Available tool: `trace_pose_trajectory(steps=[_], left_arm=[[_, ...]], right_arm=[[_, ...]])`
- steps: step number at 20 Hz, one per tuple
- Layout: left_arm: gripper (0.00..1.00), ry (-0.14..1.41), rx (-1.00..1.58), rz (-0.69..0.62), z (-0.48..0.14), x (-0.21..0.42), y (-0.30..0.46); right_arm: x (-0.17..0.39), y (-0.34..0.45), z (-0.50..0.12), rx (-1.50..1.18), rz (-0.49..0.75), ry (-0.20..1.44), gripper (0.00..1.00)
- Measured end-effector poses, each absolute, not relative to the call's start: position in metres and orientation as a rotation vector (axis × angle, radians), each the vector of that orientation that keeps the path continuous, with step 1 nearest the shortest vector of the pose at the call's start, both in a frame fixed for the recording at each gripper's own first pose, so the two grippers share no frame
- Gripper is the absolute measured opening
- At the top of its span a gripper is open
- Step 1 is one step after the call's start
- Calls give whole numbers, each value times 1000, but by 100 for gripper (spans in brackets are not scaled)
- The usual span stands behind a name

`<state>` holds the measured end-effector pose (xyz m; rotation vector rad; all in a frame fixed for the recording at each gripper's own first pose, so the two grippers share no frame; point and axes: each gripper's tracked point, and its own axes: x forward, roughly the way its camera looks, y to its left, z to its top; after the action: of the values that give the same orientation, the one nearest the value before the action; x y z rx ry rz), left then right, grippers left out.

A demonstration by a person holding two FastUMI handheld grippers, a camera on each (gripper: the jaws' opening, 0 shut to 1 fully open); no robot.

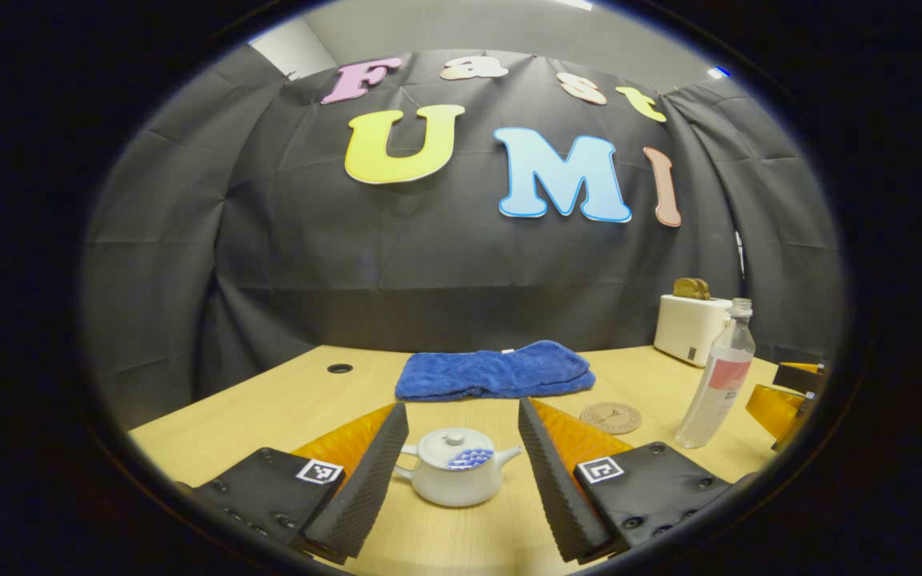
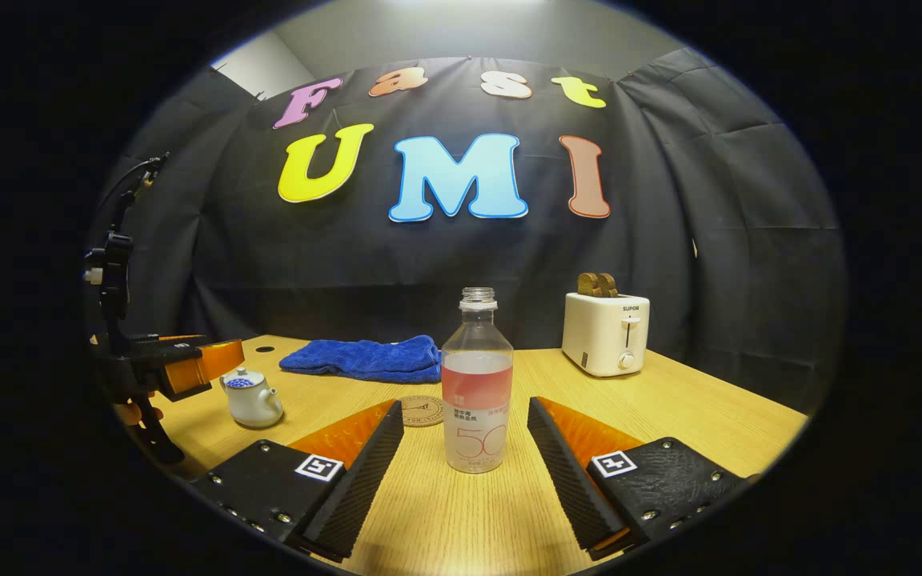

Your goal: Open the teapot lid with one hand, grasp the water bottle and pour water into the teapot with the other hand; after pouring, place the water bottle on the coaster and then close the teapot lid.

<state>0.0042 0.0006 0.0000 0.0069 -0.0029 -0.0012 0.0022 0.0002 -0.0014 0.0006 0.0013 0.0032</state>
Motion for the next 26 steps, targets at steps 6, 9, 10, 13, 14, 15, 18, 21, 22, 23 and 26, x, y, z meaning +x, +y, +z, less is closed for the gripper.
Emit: trace_pose_trajectory(steps=[6,9,10,13,14,15,18,21,22,23,26], left_arm=[[90,17,9,-9,-8,22,0],[90,29,10,-15,-12,34,1],[90,26,16,-14,-12,39,2],[90,25,38,-11,-14,46,5],[89,27,39,-10,-14,47,7],[89,29,39,-7,-16,48,8],[89,36,26,0,-19,50,13],[80,46,36,9,-23,51,17],[73,49,41,7,-23,52,16],[66,52,46,1,-24,52,13],[58,67,73,-14,-27,55,8]], right_arm=[[3,-3,-7,14,-1,14,97],[3,-7,-10,18,-9,24,97],[3,-9,-12,19,-13,27,97],[3,-14,-13,25,-25,32,97],[4,-15,-15,28,-28,34,98],[4,-16,-15,31,-30,37,98],[4,-17,-19,31,-31,45,97],[4,-16,-22,32,-31,53,97],[4,-16,-23,34,-31,56,97],[4,-16,-23,36,-31,58,97],[3,-18,-26,43,-37,59,97]])
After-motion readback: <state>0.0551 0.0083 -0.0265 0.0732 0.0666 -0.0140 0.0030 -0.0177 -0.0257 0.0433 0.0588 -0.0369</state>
